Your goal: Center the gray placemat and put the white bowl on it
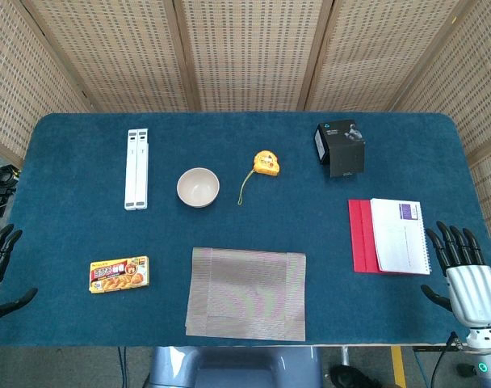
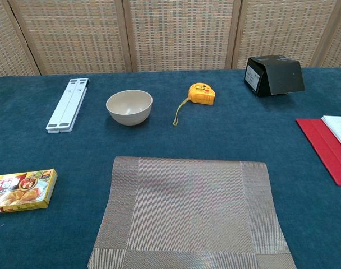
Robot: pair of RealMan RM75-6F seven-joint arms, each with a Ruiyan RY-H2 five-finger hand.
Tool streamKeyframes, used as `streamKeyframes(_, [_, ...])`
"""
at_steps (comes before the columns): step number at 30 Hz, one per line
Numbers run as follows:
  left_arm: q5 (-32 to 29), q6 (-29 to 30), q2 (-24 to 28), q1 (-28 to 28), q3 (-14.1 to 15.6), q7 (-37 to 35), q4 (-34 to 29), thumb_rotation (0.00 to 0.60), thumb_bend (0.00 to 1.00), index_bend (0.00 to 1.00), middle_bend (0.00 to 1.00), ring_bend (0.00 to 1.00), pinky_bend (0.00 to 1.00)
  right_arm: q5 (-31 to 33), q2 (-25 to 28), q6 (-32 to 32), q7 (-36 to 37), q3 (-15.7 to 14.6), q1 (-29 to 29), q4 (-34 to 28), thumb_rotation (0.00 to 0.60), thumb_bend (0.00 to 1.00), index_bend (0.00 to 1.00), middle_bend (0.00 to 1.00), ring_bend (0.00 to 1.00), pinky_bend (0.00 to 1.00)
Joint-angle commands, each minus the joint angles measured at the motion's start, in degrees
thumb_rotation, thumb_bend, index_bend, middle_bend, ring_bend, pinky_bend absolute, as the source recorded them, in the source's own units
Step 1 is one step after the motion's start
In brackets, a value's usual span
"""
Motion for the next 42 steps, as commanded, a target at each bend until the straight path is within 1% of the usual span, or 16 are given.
streamKeyframes(1, [0.0, -0.4, 0.0, -0.2, 0.0, -0.2, 0.0, 0.600, 0.00, 0.00, 0.00, 0.00, 0.00, 0.0, 0.0, 0.0, 0.0, 0.0, 0.0, 0.0, 0.600, 0.00, 0.00, 0.00, 0.00, 0.00])
streamKeyframes(4, [-0.6, -2.4, 0.3, -1.4, -0.7, -0.5, -0.4, 0.600, 0.00, 0.00, 0.00, 0.00, 0.00, 0.1, 0.0, -0.3, -0.1, 0.1, 0.0, 0.0, 0.600, 0.00, 0.00, 0.00, 0.00, 0.00])
streamKeyframes(7, [-1.8, -6.7, -0.2, -4.6, -2.2, 1.1, -0.5, 0.600, 0.00, 0.00, 0.00, 0.00, 0.00, 0.5, 0.0, -0.6, -0.3, 0.3, 0.2, 0.0, 0.600, 0.00, 0.00, 0.00, 0.00, 0.00])
streamKeyframes(10, [-3.9, -15.2, -0.8, -10.8, -4.9, 4.1, -0.8, 0.600, 0.00, 0.00, 0.00, 0.00, 0.00, 1.2, 0.0, -1.2, -0.5, 0.7, 0.4, -0.2, 0.600, 0.00, 0.00, 0.00, 0.00, 0.00])
streamKeyframes(11, [-4.7, -19.6, -1.5, -14.4, -6.5, 4.8, -0.7, 0.600, 0.00, 0.00, 0.00, 0.00, 0.00, 1.7, 0.0, -1.7, -0.7, 0.9, 0.6, -0.2, 0.600, 0.00, 0.00, 0.00, 0.00, 0.00])
streamKeyframes(13, [-6.9, -25.5, -3.2, -19.2, -8.8, 5.3, 0.4, 0.600, 0.00, 0.00, 0.00, 0.00, 0.00, 2.5, 0.1, -2.6, -0.9, 1.2, 0.9, -0.3, 0.600, 0.00, 0.00, 0.00, 0.00, 0.00])
streamKeyframes(15, [-9.2, -30.9, -5.6, -23.7, -10.9, 6.3, 2.5, 0.600, 0.00, 0.00, 0.00, 0.00, 0.00, 3.3, 0.0, -3.3, -1.1, 1.6, 1.2, -0.3, 0.600, 0.00, 0.00, 0.00, 0.00, 0.00])
streamKeyframes(16, [-10.0, -34.3, -7.7, -27.1, -12.1, 7.6, 4.8, 0.600, 0.00, 0.00, 0.00, 0.00, 0.00, 4.1, -0.1, -3.9, -1.3, 1.8, 1.3, -0.1, 0.600, 0.00, 0.00, 0.00, 0.00, 0.00])
streamKeyframes(20, [-12.8, -43.0, -16.0, -36.8, -14.9, 11.2, 14.6, 0.600, 0.00, 0.00, 0.00, 0.00, 0.00, 6.7, -0.7, -6.1, -1.7, 2.5, 1.9, 1.0, 0.600, 0.00, 0.00, 0.00, 0.00, 0.00])
streamKeyframes(24, [-14.5, -48.6, -22.5, -43.4, -15.7, 12.2, 22.9, 0.600, 0.00, 0.04, 0.00, 0.00, 0.00, 9.1, -1.0, -8.0, -1.4, 3.1, 2.3, 2.4, 0.600, 0.00, 0.00, 0.00, 0.00, 0.00])
streamKeyframes(28, [-16.1, -53.1, -28.1, -48.7, -15.8, 13.8, 30.5, 0.600, 0.07, 0.10, 0.00, 0.00, 0.00, 10.8, -1.2, -9.2, -1.5, 3.7, 2.6, 3.4, 0.600, 0.00, 0.00, 0.00, 0.00, 0.00])
streamKeyframes(31, [-16.7, -55.2, -30.7, -51.0, -15.1, 15.1, 33.7, 0.600, 0.09, 0.13, 0.00, 0.00, 0.00, 11.3, -1.3, -9.4, -1.6, 3.8, 2.7, 3.7, 0.600, 0.00, 0.00, 0.00, 0.00, 0.00])
streamKeyframes(36, [-17.8, -57.4, -34.5, -54.0, -14.1, 16.2, 38.5, 0.600, 0.18, 0.27, 0.00, 0.00, 0.00, 11.7, -1.5, -9.7, -1.6, 3.8, 2.6, 4.2, 0.600, 0.00, 0.00, 0.00, 0.00, 0.00])
streamKeyframes(39, [-18.7, -58.3, -36.5, -55.3, -13.7, 17.1, 41.0, 0.600, 0.20, 0.30, 0.00, 0.00, 0.00, 11.8, -1.5, -9.8, -1.6, 3.8, 2.6, 4.3, 0.600, 0.00, 0.00, 0.00, 0.00, 0.00])
streamKeyframes(41, [-19.3, -58.6, -37.7, -55.9, -13.5, 17.9, 42.3, 0.600, 0.25, 0.33, 0.00, 0.00, 0.00, 11.7, -1.4, -9.7, -1.5, 3.7, 2.6, 4.3, 0.600, 0.00, 0.00, 0.00, 0.00, 0.00])
streamKeyframes(42, [-19.7, -58.7, -38.3, -56.2, -13.3, 18.3, 43.0, 0.600, 0.29, 0.35, 0.00, 0.00, 0.00, 11.6, -1.4, -9.6, -1.5, 3.8, 2.6, 4.2, 0.600, 0.00, 0.00, 0.00, 0.00, 0.00])
